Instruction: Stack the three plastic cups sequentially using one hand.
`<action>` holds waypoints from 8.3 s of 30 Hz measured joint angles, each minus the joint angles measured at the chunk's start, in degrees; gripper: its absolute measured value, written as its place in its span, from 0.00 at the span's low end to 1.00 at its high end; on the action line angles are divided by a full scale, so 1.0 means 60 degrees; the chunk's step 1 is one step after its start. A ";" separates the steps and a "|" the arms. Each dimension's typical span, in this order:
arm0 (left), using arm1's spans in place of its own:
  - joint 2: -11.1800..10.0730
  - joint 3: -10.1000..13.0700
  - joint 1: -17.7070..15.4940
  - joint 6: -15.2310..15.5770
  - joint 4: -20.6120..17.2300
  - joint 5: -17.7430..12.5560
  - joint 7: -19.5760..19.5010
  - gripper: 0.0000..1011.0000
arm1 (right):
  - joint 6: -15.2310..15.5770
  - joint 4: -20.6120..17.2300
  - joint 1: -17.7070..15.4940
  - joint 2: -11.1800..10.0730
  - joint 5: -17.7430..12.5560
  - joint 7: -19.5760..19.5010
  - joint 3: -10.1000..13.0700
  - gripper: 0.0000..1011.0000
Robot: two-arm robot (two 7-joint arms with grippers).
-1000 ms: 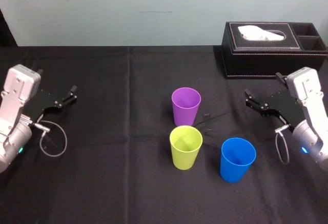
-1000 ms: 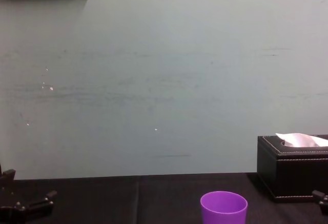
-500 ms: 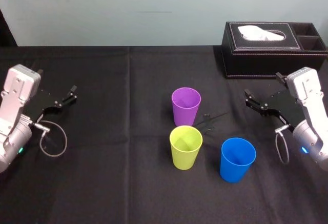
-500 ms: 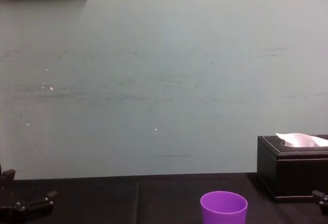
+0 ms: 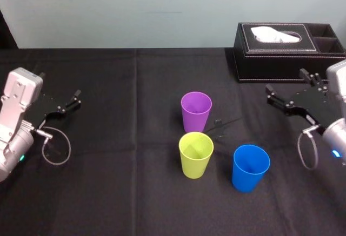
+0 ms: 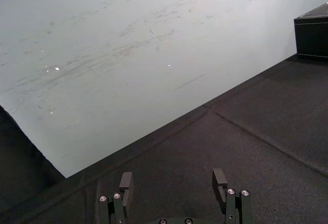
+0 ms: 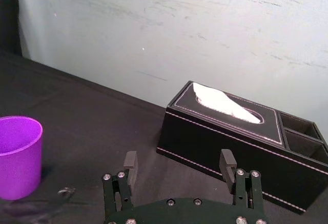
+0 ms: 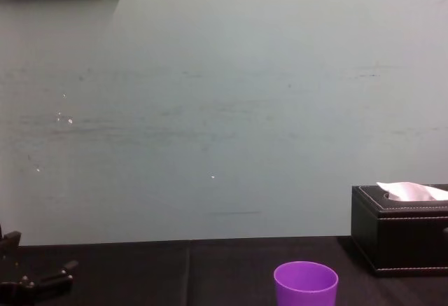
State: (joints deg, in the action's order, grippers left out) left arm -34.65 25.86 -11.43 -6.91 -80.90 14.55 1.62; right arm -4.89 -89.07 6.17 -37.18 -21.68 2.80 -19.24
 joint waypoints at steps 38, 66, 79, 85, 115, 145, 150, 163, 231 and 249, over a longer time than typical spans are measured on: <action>0.0000 0.0000 0.0000 0.0000 0.0000 0.0000 0.0000 1.00 | -0.1129 -0.1945 -0.4674 -0.2491 -0.2396 0.5080 0.2768 0.99; 0.0000 0.0000 0.0000 0.0000 0.0000 0.0000 0.0000 1.00 | -0.0734 -0.1243 -0.3438 -0.1559 -0.1174 0.5862 0.1468 0.99; 0.0000 0.0000 0.0000 0.0000 0.0000 0.0000 0.0000 1.00 | -0.0442 -0.0754 -0.2574 -0.1193 -0.1326 0.6090 0.0935 0.99; 0.0000 0.0000 0.0000 0.0000 0.0000 0.0000 0.0000 1.00 | -0.0356 -0.0593 -0.2140 -0.0993 -0.1307 0.6093 0.0658 0.99; 0.0000 0.0000 0.0000 0.0001 0.0000 0.0000 0.0000 1.00 | -0.0238 -0.0445 -0.1714 -0.0770 -0.1103 0.5919 0.0353 0.74; 0.0000 0.0000 0.0000 0.0000 0.0000 0.0000 0.0000 1.00 | 0.0814 -0.1883 -0.1853 -0.1096 -0.1119 0.4844 0.0991 0.72; 0.0000 0.0000 0.0000 0.0000 0.0000 0.0000 0.0000 1.00 | 0.1486 -0.2188 -0.1313 -0.1093 -0.1164 0.4686 0.0950 0.72; 0.0000 0.0000 0.0000 0.0000 0.0000 0.0000 0.0000 1.00 | 0.2336 -0.1746 0.0649 -0.0577 -0.0956 0.4731 0.0087 0.72; 0.0000 0.0000 0.0001 0.0000 0.0000 0.0000 0.0000 1.00 | 0.2394 0.0954 0.3117 0.1306 -0.0280 0.4862 -0.1800 0.72; 0.0001 0.0000 0.0000 0.0000 0.0000 0.0000 0.0000 1.00 | 0.2417 0.0929 0.3124 0.1298 -0.0281 0.4835 -0.1800 0.99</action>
State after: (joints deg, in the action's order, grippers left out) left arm -34.64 25.86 -11.43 -6.91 -80.90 14.55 1.62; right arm 9.62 -83.50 24.92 -29.39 -23.36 31.81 -30.03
